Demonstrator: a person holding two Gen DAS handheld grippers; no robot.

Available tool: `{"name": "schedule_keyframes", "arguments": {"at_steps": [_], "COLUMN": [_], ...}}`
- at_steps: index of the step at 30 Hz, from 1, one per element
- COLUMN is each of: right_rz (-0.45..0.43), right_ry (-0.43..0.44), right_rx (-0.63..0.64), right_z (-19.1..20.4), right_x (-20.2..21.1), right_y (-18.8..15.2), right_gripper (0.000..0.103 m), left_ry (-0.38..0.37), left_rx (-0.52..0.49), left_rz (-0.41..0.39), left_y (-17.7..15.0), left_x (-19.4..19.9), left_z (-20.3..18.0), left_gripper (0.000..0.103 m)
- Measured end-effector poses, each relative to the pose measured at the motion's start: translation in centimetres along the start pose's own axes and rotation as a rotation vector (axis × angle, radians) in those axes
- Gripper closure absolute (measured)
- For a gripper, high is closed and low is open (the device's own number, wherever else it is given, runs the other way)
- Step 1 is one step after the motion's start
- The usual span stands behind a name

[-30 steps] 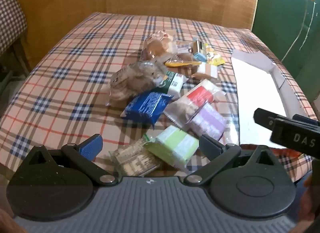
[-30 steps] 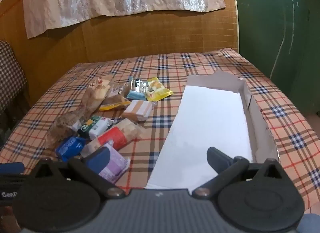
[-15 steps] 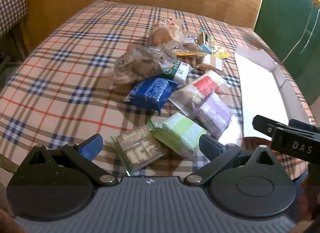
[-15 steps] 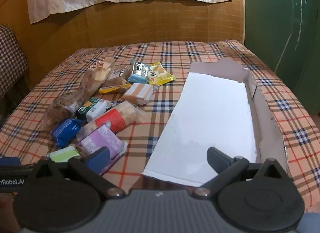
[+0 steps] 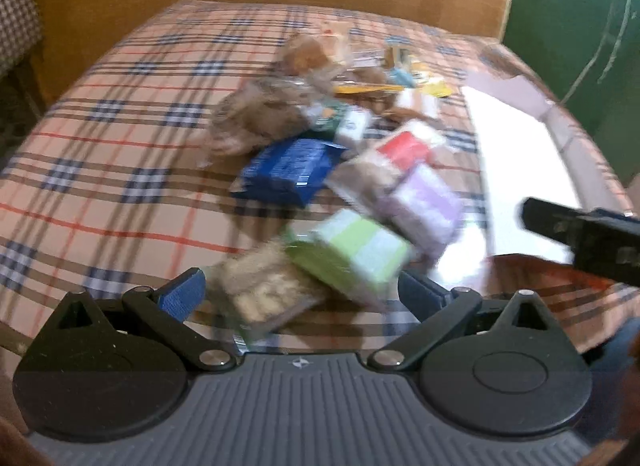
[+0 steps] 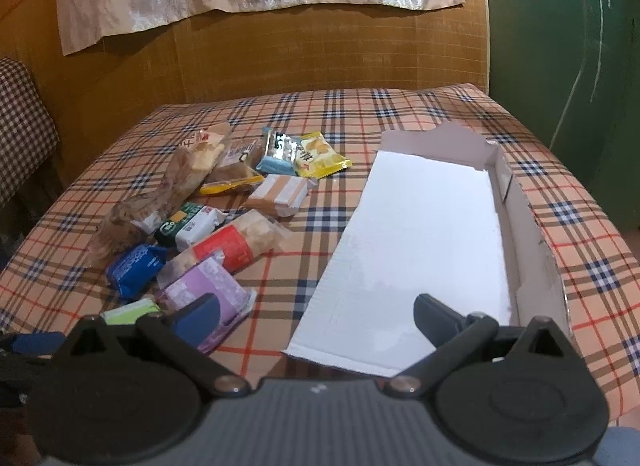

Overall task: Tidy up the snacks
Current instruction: 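Move the left tool toward the green-and-white snack pack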

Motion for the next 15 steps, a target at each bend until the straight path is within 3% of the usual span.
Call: {"name": "schedule_keyframes", "arguments": {"at_steps": [7, 15], "right_rz": [-0.008, -0.007], "right_ry": [0.012, 0.022], "right_rx": [-0.002, 0.001], "right_z": [0.2, 0.5], "right_x": [0.1, 0.1], "right_y": [0.0, -0.2], "right_gripper": [0.001, 0.001], "left_ry": [0.075, 0.026], "left_rx": [0.082, 0.115], "left_rz": [0.005, -0.024], "left_y": [0.6, 1.0], "left_x": [-1.1, -0.7], "left_z": [4.1, 3.3], "left_gripper": [0.000, 0.000]}}
Point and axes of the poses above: each gripper's, at about its wrist camera, not at the fingertips, and x roughly against the way its jaws point, z to its left, y to its top, the point moved 7 cm from there along -x, roughly the way its jaws point, and after that the axes turned 12 degrees about -z, right-handed, at the moved point
